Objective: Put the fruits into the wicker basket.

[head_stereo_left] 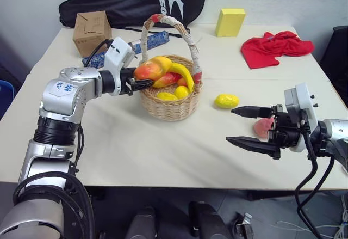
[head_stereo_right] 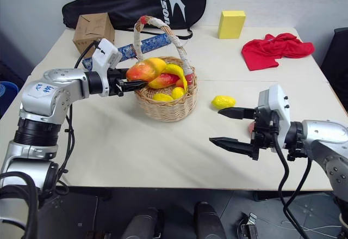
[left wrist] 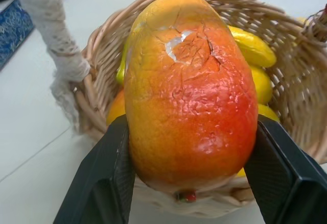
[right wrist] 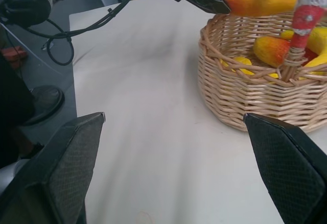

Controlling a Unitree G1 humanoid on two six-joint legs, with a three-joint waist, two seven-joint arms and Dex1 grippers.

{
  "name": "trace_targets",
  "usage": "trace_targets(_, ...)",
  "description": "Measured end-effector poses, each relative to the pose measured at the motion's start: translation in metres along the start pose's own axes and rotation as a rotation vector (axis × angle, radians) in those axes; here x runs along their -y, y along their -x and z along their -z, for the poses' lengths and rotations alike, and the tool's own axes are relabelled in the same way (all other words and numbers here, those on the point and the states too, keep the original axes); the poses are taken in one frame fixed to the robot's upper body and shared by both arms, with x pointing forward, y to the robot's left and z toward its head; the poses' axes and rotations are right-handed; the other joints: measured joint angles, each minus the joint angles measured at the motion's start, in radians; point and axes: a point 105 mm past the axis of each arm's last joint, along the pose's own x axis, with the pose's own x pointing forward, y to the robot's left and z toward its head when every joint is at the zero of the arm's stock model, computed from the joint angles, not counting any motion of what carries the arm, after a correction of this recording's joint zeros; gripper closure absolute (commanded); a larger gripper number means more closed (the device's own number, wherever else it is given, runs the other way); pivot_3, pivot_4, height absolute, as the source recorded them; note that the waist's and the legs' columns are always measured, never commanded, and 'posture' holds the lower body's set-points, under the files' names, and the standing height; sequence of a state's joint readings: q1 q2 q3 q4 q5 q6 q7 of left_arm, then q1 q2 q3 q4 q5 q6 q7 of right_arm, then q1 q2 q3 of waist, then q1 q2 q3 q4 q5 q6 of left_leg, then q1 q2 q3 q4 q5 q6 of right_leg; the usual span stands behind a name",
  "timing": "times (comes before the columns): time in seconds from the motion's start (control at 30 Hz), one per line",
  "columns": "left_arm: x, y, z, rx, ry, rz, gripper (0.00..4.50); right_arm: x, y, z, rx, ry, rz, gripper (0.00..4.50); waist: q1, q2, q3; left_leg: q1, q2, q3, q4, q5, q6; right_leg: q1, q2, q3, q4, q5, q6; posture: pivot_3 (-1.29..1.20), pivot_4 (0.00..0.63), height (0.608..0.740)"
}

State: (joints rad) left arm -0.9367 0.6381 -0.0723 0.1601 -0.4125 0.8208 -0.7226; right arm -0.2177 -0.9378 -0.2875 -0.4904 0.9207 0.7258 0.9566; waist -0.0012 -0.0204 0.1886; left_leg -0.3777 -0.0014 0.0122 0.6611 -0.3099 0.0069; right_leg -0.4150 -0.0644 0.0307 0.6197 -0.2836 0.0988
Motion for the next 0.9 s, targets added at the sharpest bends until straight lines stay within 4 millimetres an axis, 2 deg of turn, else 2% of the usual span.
trace_targets(0.07, 0.009, 0.003, -0.008, 0.046, -0.012, 0.05, 0.16, 0.001, 0.0, 0.002, -0.001, -0.002, 0.014, 0.0, 0.0, 0.0, 0.0, 0.0, 0.0, 0.0, 0.0, 0.0, 0.0, 0.0, -0.001, 0.0, 0.0, 0.0, 0.0, 0.0, 0.15, 0.74)
trace_targets(0.1, 0.011, 0.005, -0.011, 0.064, -0.028, 0.059, 0.02, 0.003, 0.0, 0.002, -0.004, 0.003, 0.029, 0.0, -0.001, 0.0, 0.0, 0.0, -0.001, 0.0, 0.0, 0.0, 0.0, 0.0, -0.002, 0.0, 0.0, 0.0, 0.0, 0.0, 0.15, 0.74)
trace_targets(0.3, 0.016, 0.024, -0.004, 0.135, -0.032, 0.076, 0.02, 0.026, 0.005, 0.012, -0.046, 0.028, 0.144, 0.0, -0.002, 0.0, 0.0, 0.001, -0.001, 0.0, 0.0, 0.001, -0.002, 0.0, -0.002, 0.001, 0.001, 0.0, 0.0, 0.0, 0.15, 0.74)
trace_targets(0.37, 0.022, 0.039, -0.012, 0.187, -0.031, 0.109, 0.02, 0.036, 0.002, 0.014, -0.071, 0.064, 0.166, 0.0, -0.006, 0.0, 0.0, 0.001, -0.001, 0.0, 0.0, 0.001, -0.002, -0.001, -0.002, 0.001, 0.002, 0.0, 0.0, 0.0, 0.15, 0.74)
trace_targets(0.47, 0.042, 0.068, -0.031, 0.269, -0.087, 0.219, 0.02, 0.071, 0.0, 0.018, -0.132, 0.165, 0.292, 0.0, -0.013, 0.0, 0.0, 0.001, -0.001, 0.001, 0.0, 0.001, -0.002, -0.001, -0.002, 0.001, 0.001, 0.0, -0.001, 0.0, 0.15, 0.74)
trace_targets(0.53, 0.053, 0.086, -0.023, 0.226, -0.135, 0.275, 0.02, 0.097, -0.007, 0.021, -0.148, 0.22, 0.373, 0.0, -0.026, 0.0, 0.0, 0.002, -0.002, 0.001, -0.001, 0.003, -0.005, -0.001, -0.003, 0.002, 0.002, -0.001, -0.001, 0.0, 0.15, 0.74)
trace_targets(0.67, 0.064, 0.099, -0.005, 0.151, -0.146, 0.348, 0.02, 0.122, -0.02, 0.043, -0.265, 0.291, 0.396, 0.0, -0.027, 0.0, 0.0, 0.002, -0.001, 0.001, -0.001, 0.003, -0.005, -0.001, -0.002, 0.001, 0.002, -0.001, -0.002, 0.0, 0.15, 0.74)
trace_targets(0.77, 0.067, 0.104, -0.007, 0.151, -0.169, 0.358, 0.02, 0.136, -0.039, 0.053, -0.321, 0.324, 0.38, 0.0, -0.028, 0.0, 0.0, 0.002, -0.002, 0.001, -0.001, 0.002, -0.003, -0.001, -0.002, 0.001, 0.002, -0.001, -0.002, 0.0, 0.15, 0.74)
trace_targets(0.9, 0.066, 0.103, -0.012, 0.169, -0.197, 0.341, 0.02, 0.148, -0.061, 0.055, -0.366, 0.378, 0.351, 0.0, -0.028, 0.0, 0.0, 0.002, -0.001, 0.001, -0.001, 0.003, -0.004, -0.002, -0.002, 0.0, 0.002, -0.001, -0.002, 0.0, 0.15, 0.74)
